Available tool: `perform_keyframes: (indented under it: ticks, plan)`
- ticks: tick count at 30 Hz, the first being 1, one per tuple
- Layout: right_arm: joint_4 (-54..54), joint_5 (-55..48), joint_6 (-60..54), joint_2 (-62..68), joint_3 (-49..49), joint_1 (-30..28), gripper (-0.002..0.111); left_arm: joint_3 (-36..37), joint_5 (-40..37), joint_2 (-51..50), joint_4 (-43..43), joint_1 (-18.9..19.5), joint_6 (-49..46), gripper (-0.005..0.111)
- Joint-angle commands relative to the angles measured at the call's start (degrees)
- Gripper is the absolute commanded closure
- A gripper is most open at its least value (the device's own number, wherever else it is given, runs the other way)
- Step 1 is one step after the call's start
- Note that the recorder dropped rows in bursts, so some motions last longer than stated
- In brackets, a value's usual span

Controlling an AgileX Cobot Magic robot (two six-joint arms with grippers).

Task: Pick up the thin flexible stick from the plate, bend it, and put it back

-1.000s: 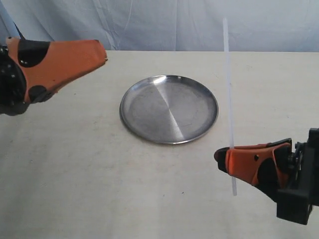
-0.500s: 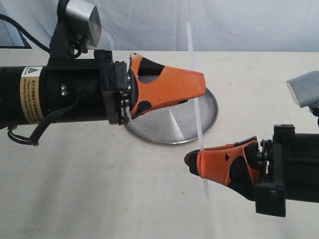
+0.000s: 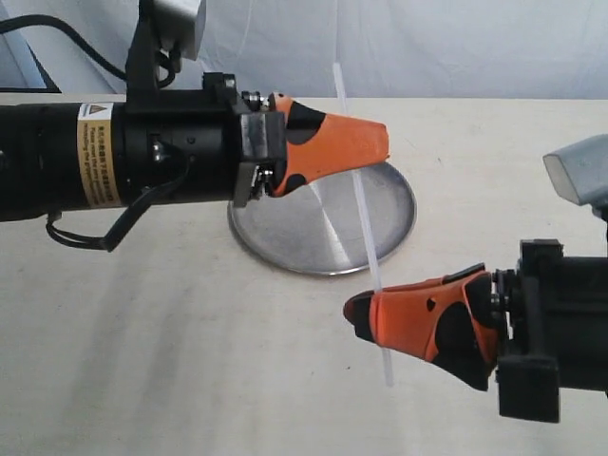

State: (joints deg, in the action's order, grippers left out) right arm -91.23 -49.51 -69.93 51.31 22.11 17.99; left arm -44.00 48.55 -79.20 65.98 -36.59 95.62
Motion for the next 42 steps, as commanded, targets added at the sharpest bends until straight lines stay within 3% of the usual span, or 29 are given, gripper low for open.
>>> perform_keyframes:
  ticks: [1, 5, 11, 13, 17, 19, 24, 27, 32, 42]
  plan:
    - [-2.24, -4.23, -0.93, -0.16, -0.02, -0.02, 0.109, -0.15, -0.99, -0.15, -3.88, -0.24, -7.51, 0.106]
    - [-2.02, -4.8, -0.93, -0.16, -0.02, -0.02, 0.109, -0.15, -1.11, -0.15, -10.15, -0.65, -14.9, 0.106]
    - [-0.63, 0.43, -0.93, -0.16, -0.02, -0.02, 0.106, -0.15, -0.07, -0.15, -9.84, -0.63, -16.15, 0.106]
    - [-0.3, 1.21, -0.93, -0.16, -0.02, -0.02, 0.095, -0.15, 0.51, -0.15, -9.76, -0.63, -15.71, 0.106]
    - [-0.3, 2.54, -0.93, -0.16, -0.02, -0.02, 0.062, -0.15, 1.25, -0.15, -9.86, -0.63, -15.69, 0.106]
    - [-0.3, 5.03, -0.81, -0.16, -0.02, -0.02, 0.056, -0.15, 1.26, -0.15, -10.02, -0.78, -15.46, 0.106]
    - [-0.97, 9.59, -0.8, 0.43, -0.02, -0.02, 0.06, -0.15, -0.48, -0.15, -10.43, -4.34, -15.96, 0.106]
    - [-1.82, 7.6, -1.08, 1.75, -0.02, -0.02, 0.068, -0.15, -2.99, -0.63, -11.58, -7.15, -17.39, 0.106]
    - [-2.07, 5.76, -1.39, 2.61, 0.01, -0.02, 0.108, -0.15, -3.76, -2.6, -13.2, -9.97, -17.39, 0.106]
    - [-6.4, -4.96, -1.39, 1.19, 0.01, -0.02, 0.109, -0.15, -10.17, -3.45, -13.02, -10.25, -22.73, 0.106]
